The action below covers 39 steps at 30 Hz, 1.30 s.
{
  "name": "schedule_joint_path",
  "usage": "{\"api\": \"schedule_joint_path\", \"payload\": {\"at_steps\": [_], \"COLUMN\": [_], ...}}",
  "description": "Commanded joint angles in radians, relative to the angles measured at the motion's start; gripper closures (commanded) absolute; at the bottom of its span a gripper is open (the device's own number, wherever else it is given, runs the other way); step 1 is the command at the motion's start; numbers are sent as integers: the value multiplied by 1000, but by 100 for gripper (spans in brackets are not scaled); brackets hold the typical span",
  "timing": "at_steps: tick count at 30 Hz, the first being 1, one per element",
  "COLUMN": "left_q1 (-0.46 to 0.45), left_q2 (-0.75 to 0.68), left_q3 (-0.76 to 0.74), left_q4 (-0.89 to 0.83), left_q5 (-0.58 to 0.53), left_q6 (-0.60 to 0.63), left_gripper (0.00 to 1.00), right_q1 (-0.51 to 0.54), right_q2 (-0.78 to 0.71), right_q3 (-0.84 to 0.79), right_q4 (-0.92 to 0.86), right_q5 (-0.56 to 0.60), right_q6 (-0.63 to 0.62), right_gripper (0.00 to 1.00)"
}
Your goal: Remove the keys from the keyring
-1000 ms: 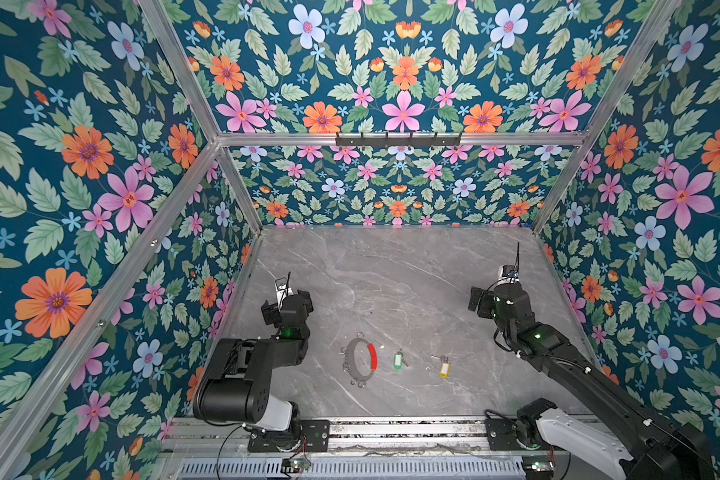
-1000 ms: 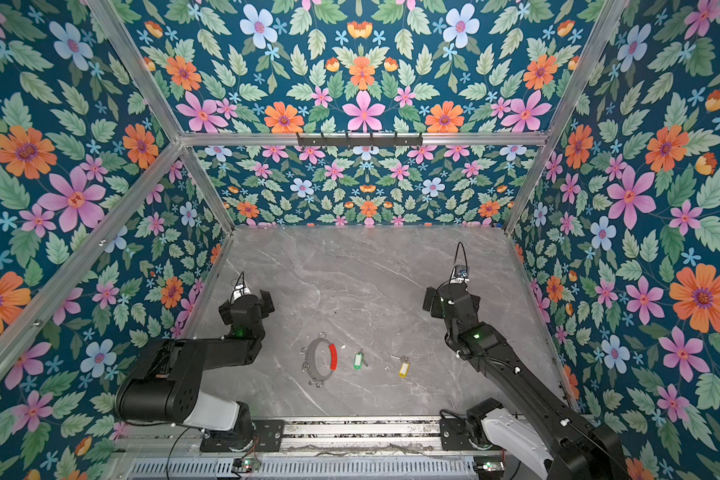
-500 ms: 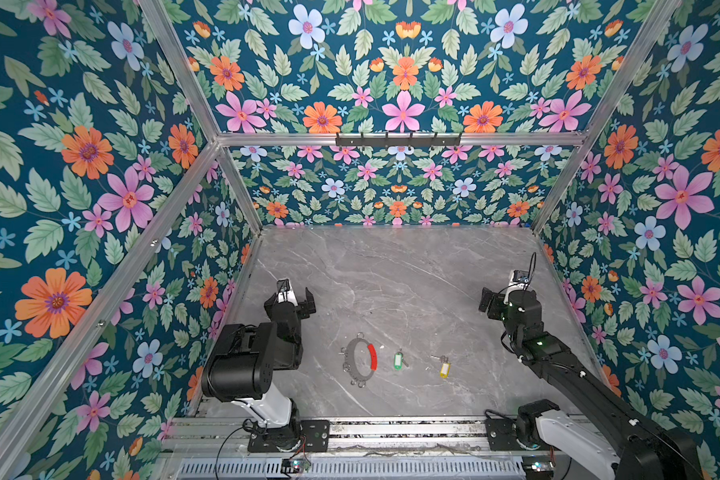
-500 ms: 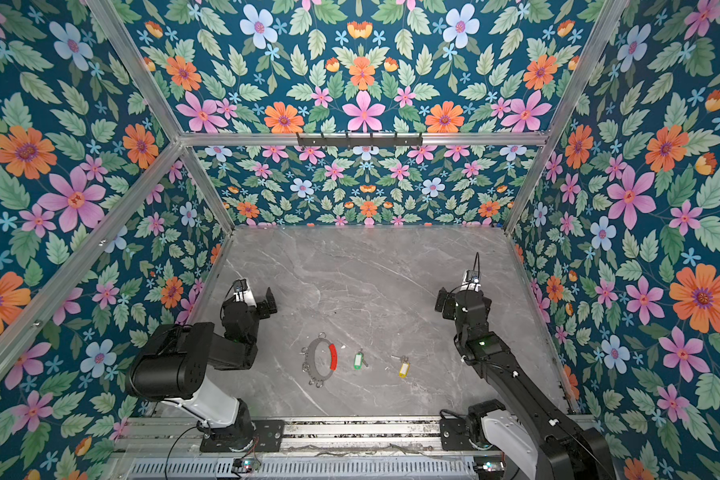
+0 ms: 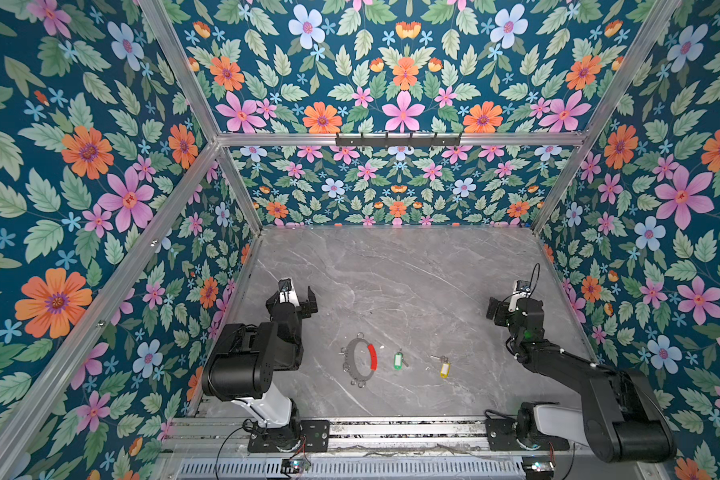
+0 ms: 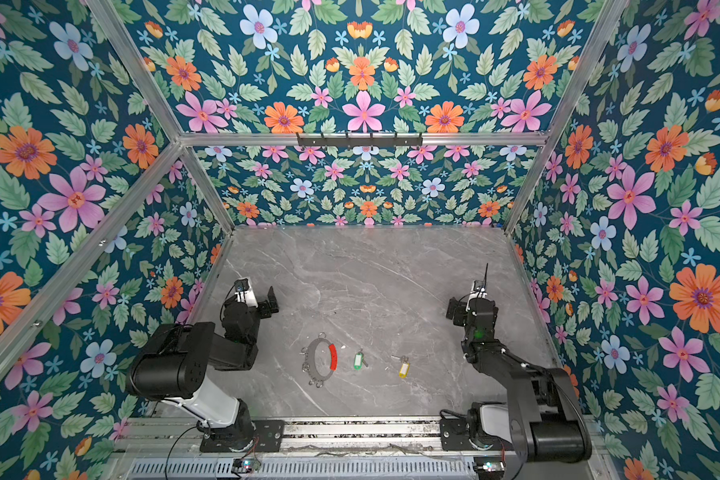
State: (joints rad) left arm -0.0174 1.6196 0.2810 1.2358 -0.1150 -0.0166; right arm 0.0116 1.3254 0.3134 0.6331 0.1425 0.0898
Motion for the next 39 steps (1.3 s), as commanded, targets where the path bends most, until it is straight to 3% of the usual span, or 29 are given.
{"api": "schedule_joint_path", "payload": {"at_steps": [1,6,39], "left_q1": [1,2,0], "left_q2": [2,2,1], "left_q3": [4,5,3], "left_q4": [28,25,28], "left_q5": [2,3,3], "left_q6": [12,13,12], "left_gripper": [0,0,0], "right_q1": [-4,-41,-41], "right_q2": [82,110,113], "right_q3": [18,2,-3], "right_q4": [198,235,245], "right_q5": [-6,-86,-84], "right_q6": [-22,-15,-16], "right_gripper": [1,1,1]}}
